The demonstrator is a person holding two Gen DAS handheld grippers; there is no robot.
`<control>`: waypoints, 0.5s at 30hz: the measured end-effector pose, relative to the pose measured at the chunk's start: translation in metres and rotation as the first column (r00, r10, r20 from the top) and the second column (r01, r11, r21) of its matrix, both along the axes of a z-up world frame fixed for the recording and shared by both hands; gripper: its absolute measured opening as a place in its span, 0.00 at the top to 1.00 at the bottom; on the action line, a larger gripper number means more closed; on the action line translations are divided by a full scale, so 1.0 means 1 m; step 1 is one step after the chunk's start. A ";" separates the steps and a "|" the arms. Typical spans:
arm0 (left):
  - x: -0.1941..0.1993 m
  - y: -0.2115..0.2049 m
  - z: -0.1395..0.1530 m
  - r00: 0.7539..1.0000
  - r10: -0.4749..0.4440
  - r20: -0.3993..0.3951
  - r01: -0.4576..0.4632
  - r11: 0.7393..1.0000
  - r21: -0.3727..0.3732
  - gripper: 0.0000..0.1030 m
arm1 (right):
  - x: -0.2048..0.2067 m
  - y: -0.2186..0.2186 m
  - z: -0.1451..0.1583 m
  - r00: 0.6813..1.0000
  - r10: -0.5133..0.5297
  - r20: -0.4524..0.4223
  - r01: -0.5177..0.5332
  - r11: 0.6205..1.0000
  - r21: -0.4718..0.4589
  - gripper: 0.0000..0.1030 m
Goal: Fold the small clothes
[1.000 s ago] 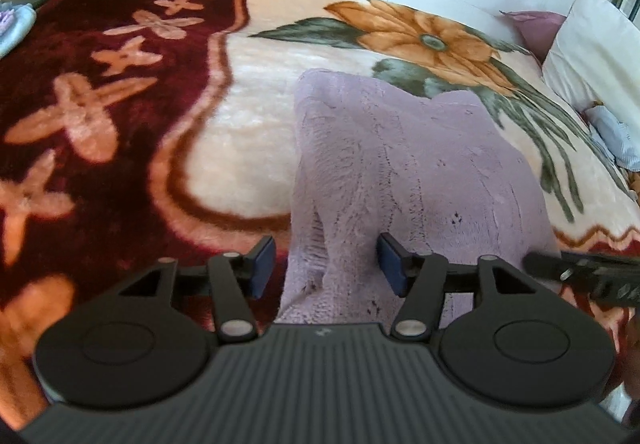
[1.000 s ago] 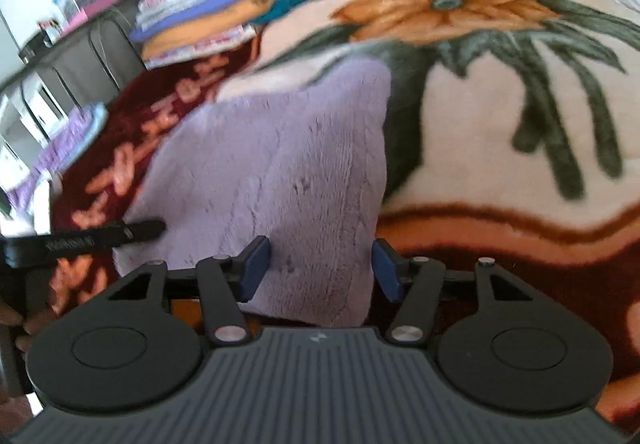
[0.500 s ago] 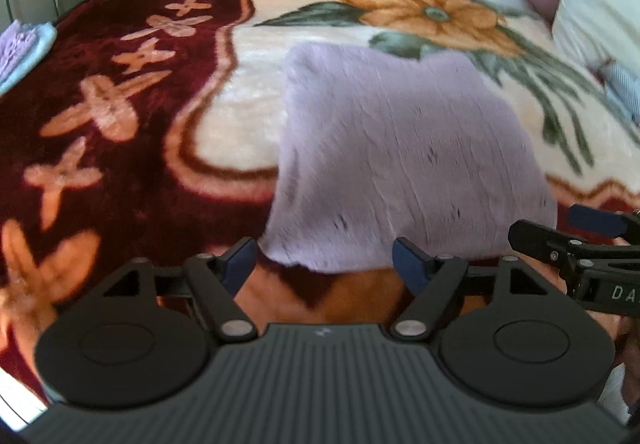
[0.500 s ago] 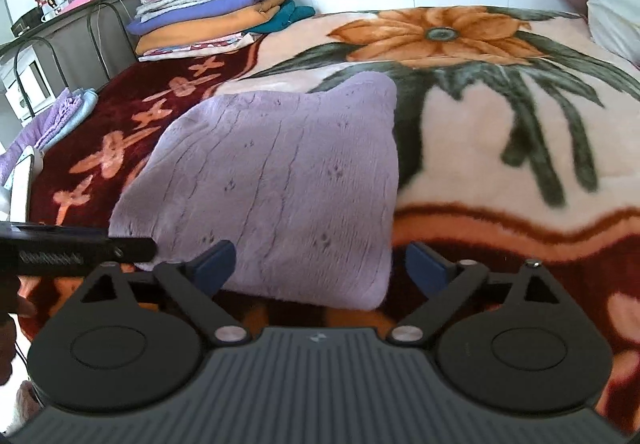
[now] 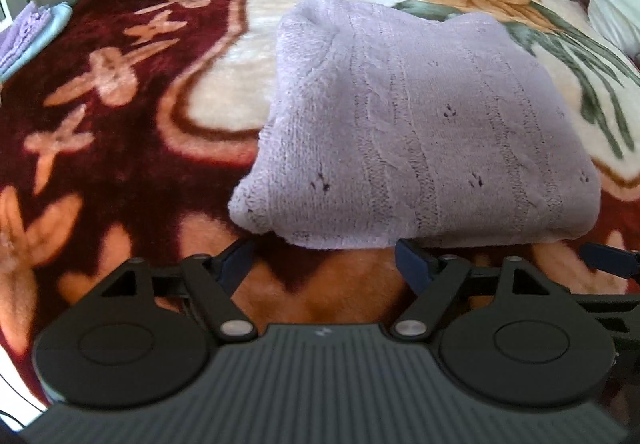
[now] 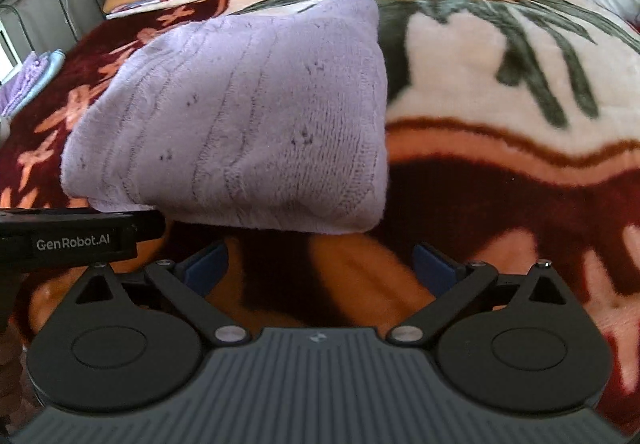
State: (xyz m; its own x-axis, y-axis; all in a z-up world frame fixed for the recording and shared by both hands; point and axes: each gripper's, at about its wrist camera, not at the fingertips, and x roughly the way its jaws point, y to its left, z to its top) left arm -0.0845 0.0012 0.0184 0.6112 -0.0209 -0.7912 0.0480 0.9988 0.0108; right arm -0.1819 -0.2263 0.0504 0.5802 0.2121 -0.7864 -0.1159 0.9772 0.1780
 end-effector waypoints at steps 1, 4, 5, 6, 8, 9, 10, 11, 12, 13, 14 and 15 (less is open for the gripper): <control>0.000 0.000 0.000 1.000 0.004 0.002 -0.004 1.000 -0.001 0.22 | 0.000 0.000 0.000 1.000 -0.001 -0.003 0.001 1.000 0.000 0.01; 0.002 -0.001 0.000 1.000 0.011 0.003 -0.011 1.000 -0.001 0.21 | 0.002 -0.001 -0.001 1.000 -0.004 -0.008 0.004 1.000 -0.001 0.01; 0.002 -0.001 0.000 1.000 0.011 0.004 -0.011 1.000 0.002 0.21 | 0.003 -0.001 -0.001 1.000 -0.004 -0.009 0.004 1.000 -0.001 0.01; 0.002 -0.001 -0.001 1.000 0.011 0.004 -0.011 1.000 0.002 0.21 | 0.003 -0.001 -0.001 1.000 -0.004 -0.010 0.004 1.000 -0.002 0.01; 0.002 -0.001 -0.001 1.000 0.011 0.003 -0.011 1.000 0.002 0.21 | 0.004 -0.001 -0.001 1.000 -0.002 -0.012 0.002 1.000 -0.004 0.01; 0.002 -0.001 -0.001 1.000 0.011 0.002 -0.011 1.000 0.002 0.21 | 0.004 -0.001 0.000 1.000 -0.002 -0.013 0.002 1.000 -0.004 0.01; 0.002 -0.002 -0.001 1.000 0.011 0.001 -0.011 1.000 0.002 0.21 | 0.004 -0.001 0.000 1.000 -0.001 -0.015 0.001 1.000 -0.004 0.01; 0.002 -0.001 -0.001 1.000 0.012 0.001 -0.012 1.000 0.001 0.21 | 0.005 -0.001 0.000 1.000 -0.001 -0.017 0.001 1.000 -0.004 0.01; 0.002 -0.001 -0.001 1.000 0.012 0.000 -0.012 1.000 0.001 0.21 | 0.005 -0.001 0.000 1.000 -0.001 -0.019 0.001 1.000 -0.004 0.01; 0.002 -0.002 0.000 1.000 0.013 0.000 -0.013 1.000 0.000 0.21 | 0.005 -0.001 0.000 1.000 -0.001 -0.021 0.001 1.000 -0.005 0.01; 0.002 -0.002 0.000 1.000 0.012 -0.001 -0.012 1.000 0.001 0.21 | 0.006 -0.001 0.000 1.000 0.000 -0.023 0.000 1.000 -0.005 0.01; 0.002 -0.002 0.000 1.000 0.012 -0.002 -0.012 1.000 0.001 0.21 | 0.006 -0.001 0.000 1.000 0.000 -0.025 0.000 1.000 -0.006 0.01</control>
State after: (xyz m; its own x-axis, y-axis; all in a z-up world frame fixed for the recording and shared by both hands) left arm -0.0820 -0.0005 0.0181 0.6095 -0.0124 -0.7927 0.0358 0.9993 0.0118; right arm -0.1760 -0.2270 0.0508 0.5600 0.2079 -0.8020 -0.1118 0.9781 0.1755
